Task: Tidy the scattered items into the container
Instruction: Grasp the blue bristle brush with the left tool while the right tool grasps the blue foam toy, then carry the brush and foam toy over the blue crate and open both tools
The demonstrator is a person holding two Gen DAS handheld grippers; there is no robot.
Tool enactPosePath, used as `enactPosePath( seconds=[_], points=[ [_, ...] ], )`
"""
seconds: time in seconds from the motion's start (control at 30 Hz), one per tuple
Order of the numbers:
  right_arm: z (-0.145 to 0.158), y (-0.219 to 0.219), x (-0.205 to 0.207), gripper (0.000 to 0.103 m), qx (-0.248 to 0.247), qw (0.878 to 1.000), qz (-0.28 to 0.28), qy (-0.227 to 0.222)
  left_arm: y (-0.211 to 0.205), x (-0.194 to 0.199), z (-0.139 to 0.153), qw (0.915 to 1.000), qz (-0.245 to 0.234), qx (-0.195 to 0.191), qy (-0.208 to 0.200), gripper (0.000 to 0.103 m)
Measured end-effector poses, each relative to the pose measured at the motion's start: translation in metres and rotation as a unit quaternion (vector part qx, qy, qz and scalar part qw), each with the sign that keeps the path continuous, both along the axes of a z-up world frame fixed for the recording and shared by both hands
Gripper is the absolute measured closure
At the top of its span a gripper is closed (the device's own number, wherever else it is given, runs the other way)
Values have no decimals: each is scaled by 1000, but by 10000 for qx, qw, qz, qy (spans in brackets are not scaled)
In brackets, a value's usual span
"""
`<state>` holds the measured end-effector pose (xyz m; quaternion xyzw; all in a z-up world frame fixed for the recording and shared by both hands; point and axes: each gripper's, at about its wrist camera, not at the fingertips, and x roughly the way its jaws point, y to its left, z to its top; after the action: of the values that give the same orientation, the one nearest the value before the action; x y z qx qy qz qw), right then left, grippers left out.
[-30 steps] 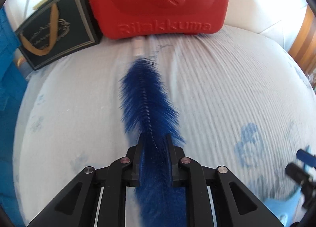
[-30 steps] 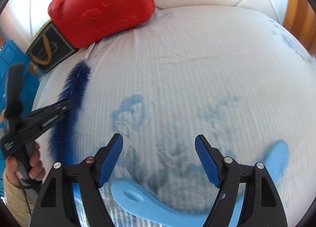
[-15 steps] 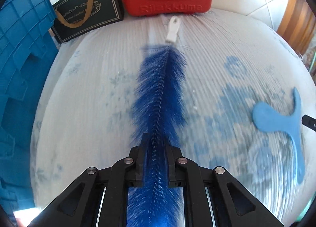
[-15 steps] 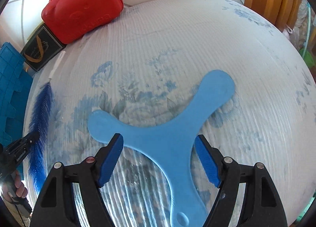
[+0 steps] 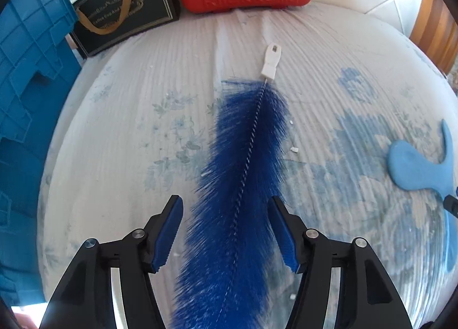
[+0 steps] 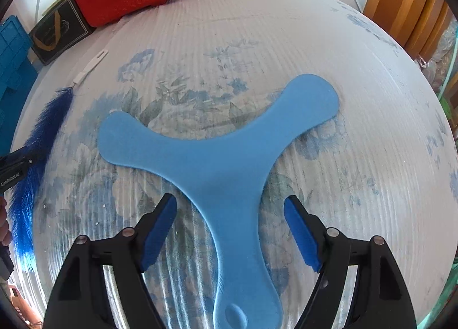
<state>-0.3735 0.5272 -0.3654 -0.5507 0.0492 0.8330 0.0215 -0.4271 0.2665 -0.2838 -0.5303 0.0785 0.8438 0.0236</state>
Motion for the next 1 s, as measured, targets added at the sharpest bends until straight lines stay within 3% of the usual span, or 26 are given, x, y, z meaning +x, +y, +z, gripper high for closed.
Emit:
enactPosePath(
  seconds=[0.13, 0.2, 0.23, 0.27, 0.3, 0.33, 0.5, 1.0],
  points=[
    [-13, -8, -8, 4, 377, 9991, 37, 202, 2, -2, -6, 9999, 32, 121, 87, 46],
    [-12, -8, -7, 5, 382, 9988, -43, 310, 2, -1, -7, 9996, 29, 264, 76, 81],
    [-10, -8, -7, 9, 387, 9986, -75, 344, 3, 1, -6, 9997, 33, 252, 60, 87],
    [-6, -9, -7, 26, 409, 9983, -87, 400, 5, 3, -4, 9997, 0, 208, 92, 87],
    [-4, -10, -7, 37, 394, 9984, -96, 403, 5, 6, -1, 9997, -31, 174, 145, 87],
    [-3, -10, -8, 40, 367, 9985, -105, 388, 6, 9, 2, 9997, -60, 145, 196, 88],
    [13, -12, -3, 41, 227, 9981, -168, 553, 1, 20, 28, 9988, -16, 305, 378, 90],
    [111, -56, 2, 41, 308, 9885, 406, 1423, -24, 51, 122, 9918, 191, 505, 1157, 90]
  ],
)
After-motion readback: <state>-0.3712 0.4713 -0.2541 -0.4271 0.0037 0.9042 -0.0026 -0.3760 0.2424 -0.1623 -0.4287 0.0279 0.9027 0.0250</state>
